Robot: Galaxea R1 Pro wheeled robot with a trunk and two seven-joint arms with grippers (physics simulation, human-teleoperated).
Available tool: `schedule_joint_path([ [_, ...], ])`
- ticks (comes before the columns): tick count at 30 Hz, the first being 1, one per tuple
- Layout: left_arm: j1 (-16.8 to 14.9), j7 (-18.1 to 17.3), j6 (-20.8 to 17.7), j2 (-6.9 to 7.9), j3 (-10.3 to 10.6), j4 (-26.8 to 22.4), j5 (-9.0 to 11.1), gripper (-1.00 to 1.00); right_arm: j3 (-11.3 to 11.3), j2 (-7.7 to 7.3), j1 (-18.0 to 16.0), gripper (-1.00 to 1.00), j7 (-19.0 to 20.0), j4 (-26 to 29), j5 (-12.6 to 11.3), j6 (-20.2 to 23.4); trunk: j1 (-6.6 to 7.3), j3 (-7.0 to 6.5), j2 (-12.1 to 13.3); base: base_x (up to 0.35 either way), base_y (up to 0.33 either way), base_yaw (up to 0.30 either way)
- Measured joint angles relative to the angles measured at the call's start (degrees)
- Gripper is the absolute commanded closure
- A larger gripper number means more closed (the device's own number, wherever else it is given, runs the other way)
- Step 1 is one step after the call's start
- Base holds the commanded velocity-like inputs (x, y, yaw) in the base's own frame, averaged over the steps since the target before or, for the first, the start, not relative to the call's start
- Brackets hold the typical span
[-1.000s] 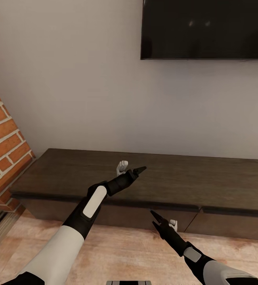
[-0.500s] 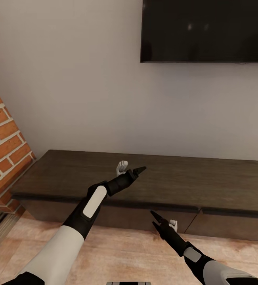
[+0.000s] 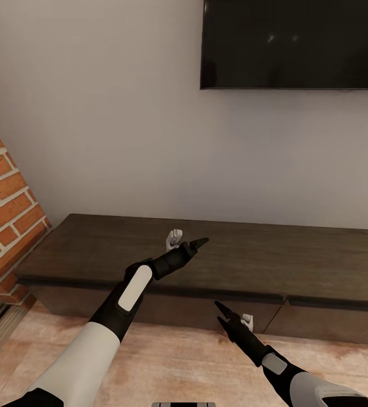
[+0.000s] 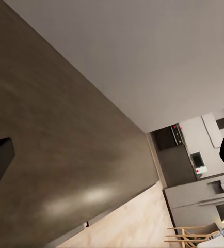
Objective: Place each of the two pumpkins and all three candles from the living room inside a cabinet in the living room (use any cabinet), then make sure every cabinet is closed, and position the cauldron so it is next to a table in the living room.
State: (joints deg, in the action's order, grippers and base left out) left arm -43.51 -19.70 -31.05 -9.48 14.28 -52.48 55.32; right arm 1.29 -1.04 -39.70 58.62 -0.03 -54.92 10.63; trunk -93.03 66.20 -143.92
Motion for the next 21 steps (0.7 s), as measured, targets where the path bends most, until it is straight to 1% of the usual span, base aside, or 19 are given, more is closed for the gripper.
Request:
schedule_joint_path([
  [5,0.0,0.0,0.0,0.0,0.0,0.0,0.0,-1.0,0.0,0.0,0.0,-1.0,0.0,0.0,0.0,0.0,0.0,0.0,0.0,0.013,0.0,0.0],
  [11,0.0,-0.1,0.0,0.0,0.0,0.0,0.0,-1.0,0.0,0.0,0.0,-1.0,0.0,0.0,0.0,0.0,0.01,0.0,0.0,0.141,0.0,0.0],
  [21,0.0,0.0,0.0,0.0,0.0,0.0,0.0,-1.0,0.0,0.0,0.0,-1.0,-0.1,0.0,0.0,0.0,0.0,0.0,0.0,0.014,0.0,0.0],
])
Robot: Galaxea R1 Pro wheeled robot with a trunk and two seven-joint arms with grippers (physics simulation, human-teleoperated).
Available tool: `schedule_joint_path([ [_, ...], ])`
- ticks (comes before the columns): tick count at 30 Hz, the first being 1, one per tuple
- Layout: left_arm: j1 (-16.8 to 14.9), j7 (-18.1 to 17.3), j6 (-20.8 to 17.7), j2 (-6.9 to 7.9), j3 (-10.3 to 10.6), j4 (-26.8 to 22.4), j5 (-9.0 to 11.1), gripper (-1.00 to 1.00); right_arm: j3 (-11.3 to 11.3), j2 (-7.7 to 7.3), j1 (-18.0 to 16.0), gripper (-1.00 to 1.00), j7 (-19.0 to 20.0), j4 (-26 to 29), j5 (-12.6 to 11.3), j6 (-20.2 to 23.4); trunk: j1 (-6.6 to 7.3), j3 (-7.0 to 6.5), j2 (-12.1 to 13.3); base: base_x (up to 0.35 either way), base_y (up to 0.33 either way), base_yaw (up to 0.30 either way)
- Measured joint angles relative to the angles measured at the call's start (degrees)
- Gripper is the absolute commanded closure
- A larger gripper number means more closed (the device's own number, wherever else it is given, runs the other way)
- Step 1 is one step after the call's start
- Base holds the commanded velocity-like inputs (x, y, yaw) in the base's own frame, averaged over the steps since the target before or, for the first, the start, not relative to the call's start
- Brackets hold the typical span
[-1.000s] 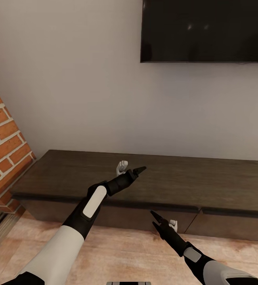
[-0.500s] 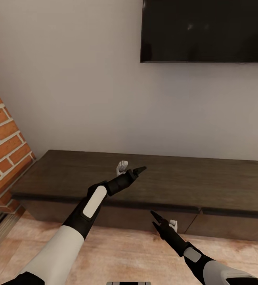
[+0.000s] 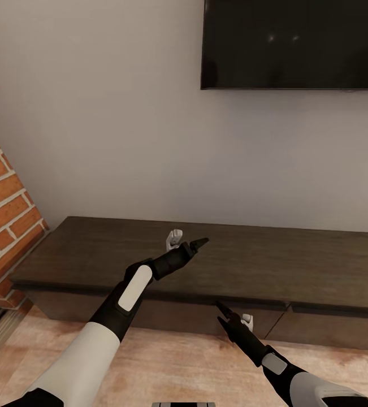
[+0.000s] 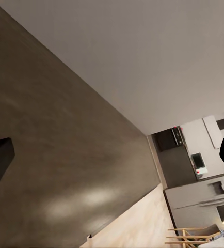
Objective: Place each of the two pumpkins and all three candles from the living room inside a cabinet in the living room (use any cabinet), then make sure every cabinet is closed, and position the cauldron so it is next to a table in the living room.
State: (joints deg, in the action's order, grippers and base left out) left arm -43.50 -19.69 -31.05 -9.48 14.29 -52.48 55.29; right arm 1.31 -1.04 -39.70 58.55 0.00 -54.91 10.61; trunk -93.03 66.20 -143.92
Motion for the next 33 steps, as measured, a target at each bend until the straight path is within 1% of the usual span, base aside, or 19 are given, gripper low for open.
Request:
schedule_joint_path([
  [5,0.0,0.0,0.0,0.0,0.1,0.0,0.0,-1.0,0.0,0.0,0.0,-1.0,0.0,0.0,0.0,0.0,0.0,0.0,0.0,0.0,0.0,0.0],
  [6,0.0,0.0,0.0,0.0,0.0,0.0,0.0,-1.0,0.0,0.0,0.0,1.0,0.0,0.0,0.0,0.0,0.0,0.0,0.0,0.0,0.0,0.0],
  [33,0.0,0.0,0.1,0.0,0.1,0.0,0.0,-1.0,-0.1,0.01,0.0,1.0,0.4,0.1,0.0,0.2,0.01,0.0,0.0,0.0,0.0,0.0],
])
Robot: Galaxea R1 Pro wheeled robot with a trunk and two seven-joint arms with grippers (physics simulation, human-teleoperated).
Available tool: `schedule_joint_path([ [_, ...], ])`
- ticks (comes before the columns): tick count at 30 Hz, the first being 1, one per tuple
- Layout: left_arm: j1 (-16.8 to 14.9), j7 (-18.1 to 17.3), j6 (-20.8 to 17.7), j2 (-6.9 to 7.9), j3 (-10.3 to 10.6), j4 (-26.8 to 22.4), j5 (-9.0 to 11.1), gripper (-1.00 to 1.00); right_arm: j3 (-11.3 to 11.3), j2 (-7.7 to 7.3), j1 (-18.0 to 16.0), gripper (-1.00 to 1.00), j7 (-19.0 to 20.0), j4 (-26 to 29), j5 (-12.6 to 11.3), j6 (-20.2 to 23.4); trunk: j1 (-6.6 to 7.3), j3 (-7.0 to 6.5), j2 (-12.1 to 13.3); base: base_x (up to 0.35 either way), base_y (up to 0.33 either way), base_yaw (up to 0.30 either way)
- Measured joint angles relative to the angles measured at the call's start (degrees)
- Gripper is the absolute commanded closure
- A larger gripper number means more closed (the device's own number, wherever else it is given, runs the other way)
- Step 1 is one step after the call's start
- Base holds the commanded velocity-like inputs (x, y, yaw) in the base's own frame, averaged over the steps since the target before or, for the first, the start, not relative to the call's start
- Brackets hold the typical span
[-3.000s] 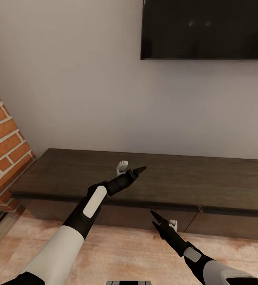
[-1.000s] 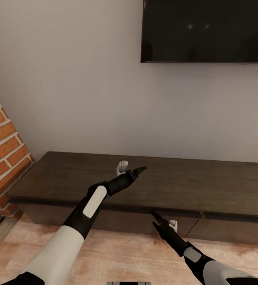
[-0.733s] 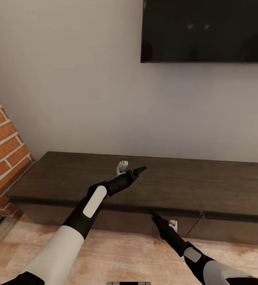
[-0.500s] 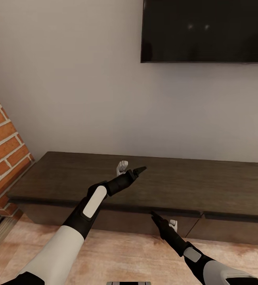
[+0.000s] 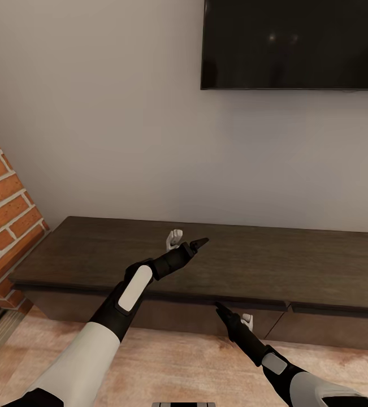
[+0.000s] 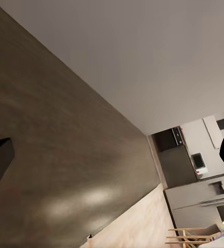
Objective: Place each of the two pumpkins and all three candles from the living room inside a cabinet in the living room (use any cabinet), then make sure every cabinet is closed, and position the cauldron so it is next to a table in the living room.
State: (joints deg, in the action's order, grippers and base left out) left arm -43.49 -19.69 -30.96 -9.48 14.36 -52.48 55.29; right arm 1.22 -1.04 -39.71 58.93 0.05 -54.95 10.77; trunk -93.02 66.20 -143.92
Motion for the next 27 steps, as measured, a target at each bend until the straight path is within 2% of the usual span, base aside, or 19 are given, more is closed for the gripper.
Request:
schedule_joint_path([
  [3,0.0,0.0,0.0,0.0,0.0,0.0,0.0,-1.0,0.0,0.0,0.0,1.0,0.0,0.0,0.0,0.0,0.0,0.0,0.0,0.0,0.0,0.0],
  [8,0.0,0.0,-0.1,0.0,0.0,0.0,0.0,-1.0,0.3,0.0,0.0,1.0,0.0,0.1,0.1,0.0,0.13,-1.1,0.1,0.0,0.0,0.0],
  [27,0.0,0.0,-0.1,0.0,0.0,0.0,0.0,-1.0,0.3,0.0,0.0,1.0,0.2,0.0,0.1,0.0,0.13,-1.11,0.1,0.0,0.0,0.0],
])
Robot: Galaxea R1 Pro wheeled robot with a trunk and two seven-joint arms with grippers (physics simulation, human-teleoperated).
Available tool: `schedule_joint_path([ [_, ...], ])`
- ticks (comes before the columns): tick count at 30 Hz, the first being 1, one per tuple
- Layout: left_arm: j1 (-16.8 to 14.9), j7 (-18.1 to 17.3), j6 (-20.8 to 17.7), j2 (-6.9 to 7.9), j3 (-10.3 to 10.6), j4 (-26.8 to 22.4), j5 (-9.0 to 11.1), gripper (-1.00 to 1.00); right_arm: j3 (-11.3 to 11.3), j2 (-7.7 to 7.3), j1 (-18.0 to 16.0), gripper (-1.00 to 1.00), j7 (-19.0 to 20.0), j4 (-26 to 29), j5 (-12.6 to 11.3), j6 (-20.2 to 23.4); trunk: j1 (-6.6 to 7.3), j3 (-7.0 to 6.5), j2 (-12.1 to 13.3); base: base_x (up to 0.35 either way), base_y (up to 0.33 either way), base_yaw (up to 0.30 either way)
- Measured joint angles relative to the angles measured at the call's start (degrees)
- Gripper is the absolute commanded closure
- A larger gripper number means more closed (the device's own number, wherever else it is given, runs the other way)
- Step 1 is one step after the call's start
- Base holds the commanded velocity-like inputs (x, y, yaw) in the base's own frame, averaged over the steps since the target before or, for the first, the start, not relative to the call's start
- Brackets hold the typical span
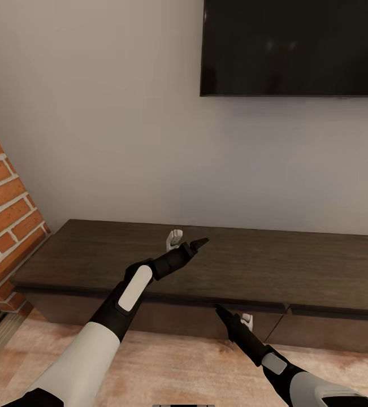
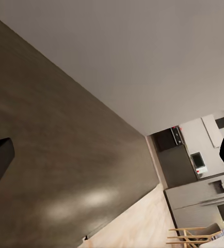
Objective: Place each of the two pumpkins and all three candles from the living room inside a cabinet in the living room (use any cabinet), then make sure every cabinet is closed, and position the cauldron so it is next to a table in the living room.
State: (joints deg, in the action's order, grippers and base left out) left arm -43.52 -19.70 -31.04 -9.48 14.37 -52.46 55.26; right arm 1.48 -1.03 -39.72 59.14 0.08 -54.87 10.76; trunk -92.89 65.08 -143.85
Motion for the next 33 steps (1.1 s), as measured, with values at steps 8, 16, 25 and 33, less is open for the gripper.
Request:
schedule_joint_path([
  [8,0.0,0.0,0.0,0.0,0.0,0.0,-0.1,-1.0,0.1,0.0,0.0,1.0,0.0,0.0,0.0,0.0,0.08,-0.67,0.0,0.0,0.0,0.0],
  [16,0.0,0.0,0.0,0.0,0.0,0.0,-0.1,-1.0,0.1,0.0,0.0,1.0,0.0,0.0,0.0,0.0,0.08,-0.67,0.0,0.0,0.0,0.0],
  [25,0.0,0.0,0.1,0.0,0.0,0.0,-0.1,-1.0,0.0,0.01,0.0,1.0,0.0,0.0,0.0,0.0,0.08,-0.67,0.0,0.0,0.0,0.0],
  [33,0.0,0.0,0.1,0.0,0.0,0.0,-0.1,-1.0,-0.1,0.03,0.0,1.0,0.1,0.0,0.0,0.0,0.08,-0.67,0.0,0.0,0.0,0.0],
])
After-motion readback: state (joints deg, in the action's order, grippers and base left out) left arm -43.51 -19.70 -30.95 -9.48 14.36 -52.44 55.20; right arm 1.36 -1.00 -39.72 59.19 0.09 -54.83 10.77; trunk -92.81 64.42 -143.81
